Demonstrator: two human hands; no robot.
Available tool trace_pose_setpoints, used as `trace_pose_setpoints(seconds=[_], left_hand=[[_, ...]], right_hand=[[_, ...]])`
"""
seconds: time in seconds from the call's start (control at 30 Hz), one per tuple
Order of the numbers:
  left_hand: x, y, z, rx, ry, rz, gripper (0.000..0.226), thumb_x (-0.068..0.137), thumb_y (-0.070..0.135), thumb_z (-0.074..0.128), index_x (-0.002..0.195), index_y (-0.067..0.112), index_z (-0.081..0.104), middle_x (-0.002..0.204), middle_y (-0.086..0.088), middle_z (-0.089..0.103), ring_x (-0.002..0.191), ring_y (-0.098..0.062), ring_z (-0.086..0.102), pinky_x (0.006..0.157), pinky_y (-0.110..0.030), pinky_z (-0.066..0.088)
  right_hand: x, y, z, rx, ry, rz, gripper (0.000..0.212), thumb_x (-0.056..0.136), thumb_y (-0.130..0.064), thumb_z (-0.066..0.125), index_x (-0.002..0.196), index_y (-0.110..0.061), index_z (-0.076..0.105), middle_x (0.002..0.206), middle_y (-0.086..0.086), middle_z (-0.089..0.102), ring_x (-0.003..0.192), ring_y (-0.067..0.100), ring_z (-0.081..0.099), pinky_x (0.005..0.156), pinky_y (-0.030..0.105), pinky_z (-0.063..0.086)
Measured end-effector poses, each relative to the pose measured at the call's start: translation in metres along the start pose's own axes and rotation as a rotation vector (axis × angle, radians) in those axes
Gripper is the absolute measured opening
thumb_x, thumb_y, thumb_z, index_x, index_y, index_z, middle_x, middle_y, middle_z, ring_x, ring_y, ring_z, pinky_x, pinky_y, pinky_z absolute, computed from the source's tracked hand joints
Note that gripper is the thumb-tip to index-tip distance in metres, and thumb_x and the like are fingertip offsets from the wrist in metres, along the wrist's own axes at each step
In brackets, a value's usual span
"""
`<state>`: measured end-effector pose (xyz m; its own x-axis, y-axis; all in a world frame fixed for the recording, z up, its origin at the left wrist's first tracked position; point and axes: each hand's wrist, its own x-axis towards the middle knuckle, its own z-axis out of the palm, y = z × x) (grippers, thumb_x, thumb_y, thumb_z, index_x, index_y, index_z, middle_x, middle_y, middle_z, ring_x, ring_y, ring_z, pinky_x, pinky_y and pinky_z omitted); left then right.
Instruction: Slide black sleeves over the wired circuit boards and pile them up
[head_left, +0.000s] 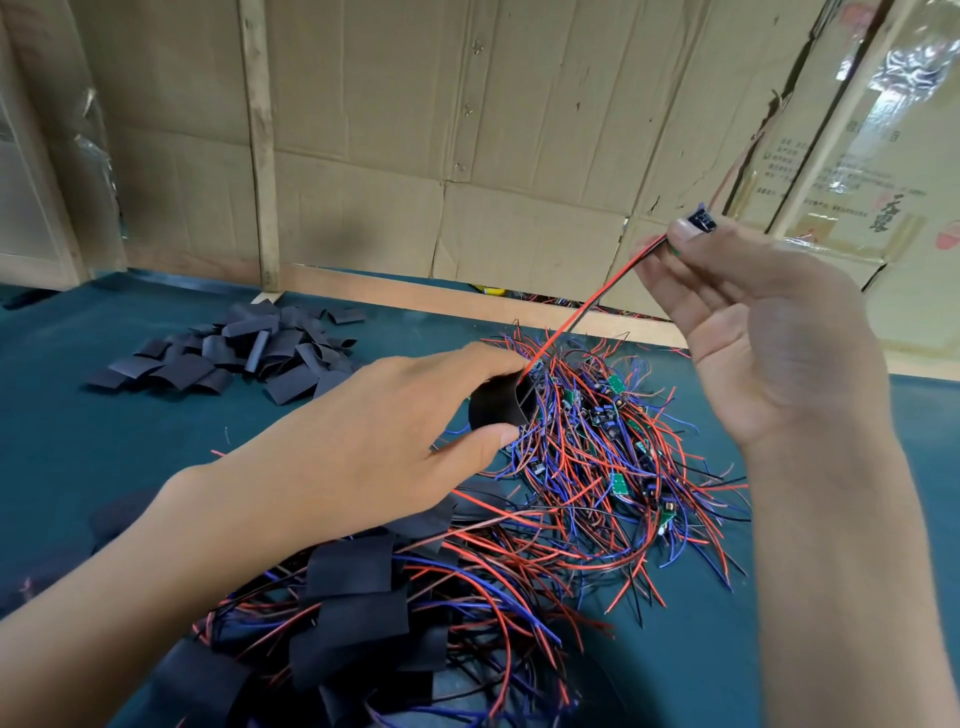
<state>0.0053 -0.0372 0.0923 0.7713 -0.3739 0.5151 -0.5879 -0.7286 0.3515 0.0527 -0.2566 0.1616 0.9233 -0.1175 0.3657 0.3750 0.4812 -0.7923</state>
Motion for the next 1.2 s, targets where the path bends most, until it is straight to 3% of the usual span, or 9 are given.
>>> trace_pose_setpoints(seconds=[0.17, 0.3, 0.43, 0.5, 0.6, 0.73, 0.87, 1.07, 1.2], left_hand=[[0.001, 0.002, -0.004, -0.076, 0.123, -0.041, 0.044, 0.089, 0.047, 0.059, 0.131, 0.032, 0.056, 0.107, 0.030, 0.064, 0.109, 0.019, 0.050, 0.091, 0.004, 0.031], [0.002, 0.000, -0.009, -0.083, 0.228, -0.057, 0.043, 0.089, 0.038, 0.067, 0.131, 0.031, 0.059, 0.096, 0.047, 0.045, 0.094, 0.037, 0.042, 0.086, 0.009, 0.027], [0.003, 0.001, -0.012, 0.024, 0.248, -0.046, 0.038, 0.090, 0.025, 0.070, 0.127, 0.021, 0.062, 0.103, 0.026, 0.060, 0.103, 0.006, 0.054, 0.085, 0.002, 0.031], [0.004, 0.001, -0.011, 0.072, 0.222, -0.053, 0.034, 0.091, 0.026, 0.067, 0.124, 0.019, 0.063, 0.109, 0.012, 0.067, 0.100, -0.005, 0.057, 0.084, -0.012, 0.037], [0.004, -0.003, -0.011, 0.112, 0.197, -0.079, 0.036, 0.091, 0.027, 0.064, 0.125, 0.017, 0.062, 0.111, 0.006, 0.067, 0.101, -0.013, 0.059, 0.084, -0.022, 0.040], [0.005, -0.006, -0.014, 0.132, 0.203, -0.076, 0.041, 0.088, 0.022, 0.069, 0.128, 0.014, 0.062, 0.111, 0.000, 0.068, 0.096, -0.008, 0.050, 0.079, -0.014, 0.032], [0.004, -0.007, -0.014, 0.111, 0.235, -0.034, 0.043, 0.088, 0.022, 0.067, 0.130, 0.014, 0.062, 0.113, 0.001, 0.069, 0.099, -0.007, 0.052, 0.084, -0.017, 0.036], [0.003, -0.003, -0.017, 0.122, 0.224, -0.027, 0.041, 0.084, 0.023, 0.065, 0.124, 0.012, 0.065, 0.103, 0.000, 0.070, 0.092, -0.007, 0.052, 0.078, -0.017, 0.036], [0.004, 0.003, -0.020, 0.138, 0.191, -0.015, 0.040, 0.086, 0.025, 0.062, 0.124, 0.014, 0.066, 0.086, 0.019, 0.053, 0.081, -0.001, 0.040, 0.075, -0.012, 0.031]], right_hand=[[-0.003, -0.001, 0.002, -0.112, -0.179, 0.101, 0.018, 0.076, 0.010, 0.066, 0.072, -0.007, 0.063, 0.073, 0.009, 0.065, 0.079, 0.028, 0.071, 0.084, 0.039, 0.060], [-0.010, 0.011, 0.008, -0.309, -0.339, 0.253, 0.028, 0.061, -0.004, 0.077, 0.084, -0.008, 0.062, 0.079, 0.010, 0.069, 0.080, 0.027, 0.070, 0.080, 0.040, 0.061], [-0.020, 0.036, 0.029, -0.379, -0.371, 0.334, 0.033, 0.058, -0.011, 0.081, 0.087, -0.008, 0.067, 0.076, 0.005, 0.069, 0.065, 0.015, 0.059, 0.058, 0.027, 0.048], [-0.024, 0.047, 0.037, -0.345, -0.348, 0.373, 0.029, 0.062, -0.005, 0.081, 0.088, -0.005, 0.069, 0.075, 0.006, 0.067, 0.061, 0.015, 0.052, 0.056, 0.027, 0.042], [-0.025, 0.054, 0.039, -0.324, -0.301, 0.383, 0.020, 0.074, 0.003, 0.079, 0.092, 0.001, 0.071, 0.073, 0.008, 0.066, 0.059, 0.016, 0.055, 0.057, 0.025, 0.047], [-0.024, 0.049, 0.035, -0.318, -0.343, 0.383, 0.026, 0.071, -0.010, 0.079, 0.092, 0.003, 0.075, 0.076, 0.011, 0.066, 0.064, 0.018, 0.060, 0.058, 0.026, 0.050], [-0.024, 0.055, 0.036, -0.309, -0.336, 0.376, 0.004, 0.078, -0.002, 0.077, 0.081, -0.004, 0.076, 0.069, 0.009, 0.062, 0.060, 0.017, 0.056, 0.055, 0.026, 0.048], [-0.020, 0.057, 0.031, -0.267, -0.392, 0.555, 0.037, 0.063, -0.011, 0.081, 0.097, -0.006, 0.071, 0.077, 0.003, 0.068, 0.063, 0.015, 0.062, 0.053, 0.025, 0.053], [-0.015, 0.057, 0.023, -0.107, -0.494, 0.716, 0.011, 0.075, -0.015, 0.078, 0.084, -0.016, 0.073, 0.070, -0.002, 0.057, 0.058, 0.011, 0.055, 0.052, 0.024, 0.049]])
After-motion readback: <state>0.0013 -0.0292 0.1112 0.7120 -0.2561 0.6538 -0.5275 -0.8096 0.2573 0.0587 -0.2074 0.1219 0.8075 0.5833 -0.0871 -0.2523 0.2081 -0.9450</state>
